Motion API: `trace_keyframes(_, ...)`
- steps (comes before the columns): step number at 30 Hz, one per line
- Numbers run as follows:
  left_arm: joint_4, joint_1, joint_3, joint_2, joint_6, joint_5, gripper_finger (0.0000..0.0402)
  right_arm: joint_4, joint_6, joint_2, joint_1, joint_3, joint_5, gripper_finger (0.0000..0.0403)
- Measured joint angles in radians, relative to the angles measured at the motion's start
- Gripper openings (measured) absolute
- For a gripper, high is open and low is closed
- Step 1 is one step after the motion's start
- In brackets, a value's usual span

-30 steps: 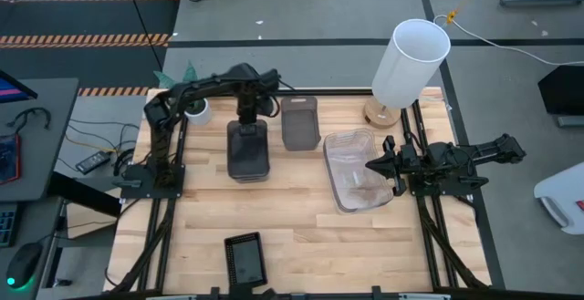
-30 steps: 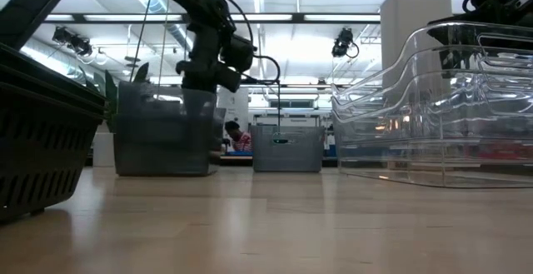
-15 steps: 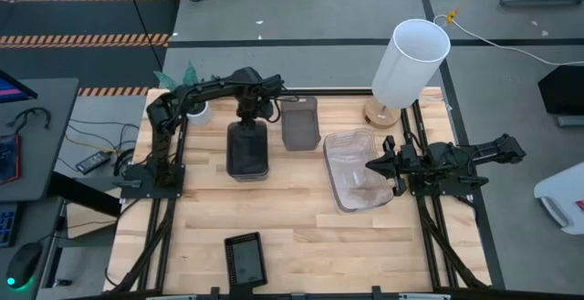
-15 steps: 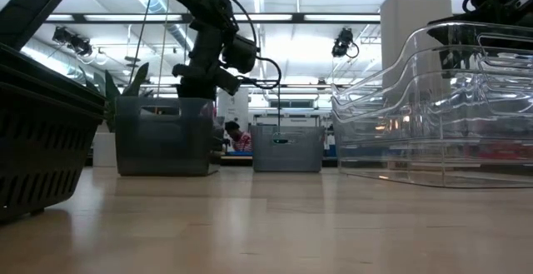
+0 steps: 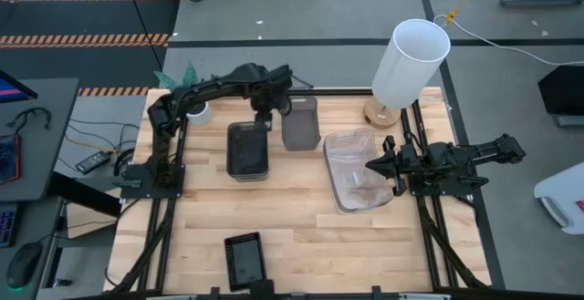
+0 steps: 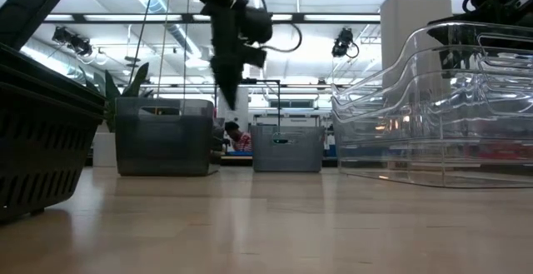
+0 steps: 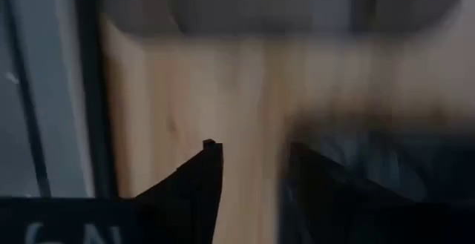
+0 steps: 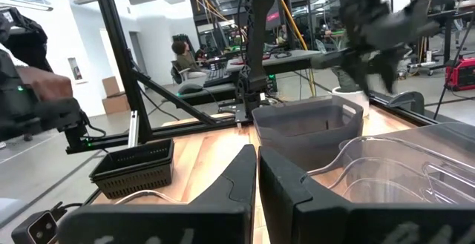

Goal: Stack baskets by color
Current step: Stack the right gray bin on the gray bins

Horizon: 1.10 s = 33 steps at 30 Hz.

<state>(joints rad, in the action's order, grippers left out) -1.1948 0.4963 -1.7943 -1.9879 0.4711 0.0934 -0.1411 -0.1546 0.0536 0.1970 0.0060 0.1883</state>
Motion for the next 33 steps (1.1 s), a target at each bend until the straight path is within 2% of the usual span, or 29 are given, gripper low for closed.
trace_keyframes(6,0.271,0.028,0.001,-0.031,-0.023,-0.039,0.0133,0.0,0.0,0.0,0.0,0.0,0.0,0.0022)
trace_keyframes(14,0.467,0.075,0.003,-0.1,-0.055,-0.089,0.0107,0.0,0.0,0.0,0.0,0.0,0.0,0.0022)
trace_keyframes(18,0.607,0.078,0.003,-0.101,-0.136,-0.04,0.0109,0.0,0.0,0.0,0.0,0.0,0.0,0.0022)
trace_keyframes(22,0.696,0.077,0.003,-0.101,-0.196,0.04,0.0134,0.0,0.0,0.0,0.0,0.0,0.0,0.0022)
trace_keyframes(24,0.704,0.077,0.003,-0.1,-0.228,0.058,0.0155,0.0,0.0,0.0,0.0,0.0,0.0,0.0022)
trace_keyframes(28,0.59,0.069,0.003,-0.1,-0.19,0.006,0.0191,0.0,0.0,0.0,0.0,0.0,0.0,0.0022)
trace_keyframes(33,0.421,-0.004,0.003,-0.1,-0.101,-0.006,0.0199,0.0,0.0,0.0,0.0,0.0,0.0,0.0022)
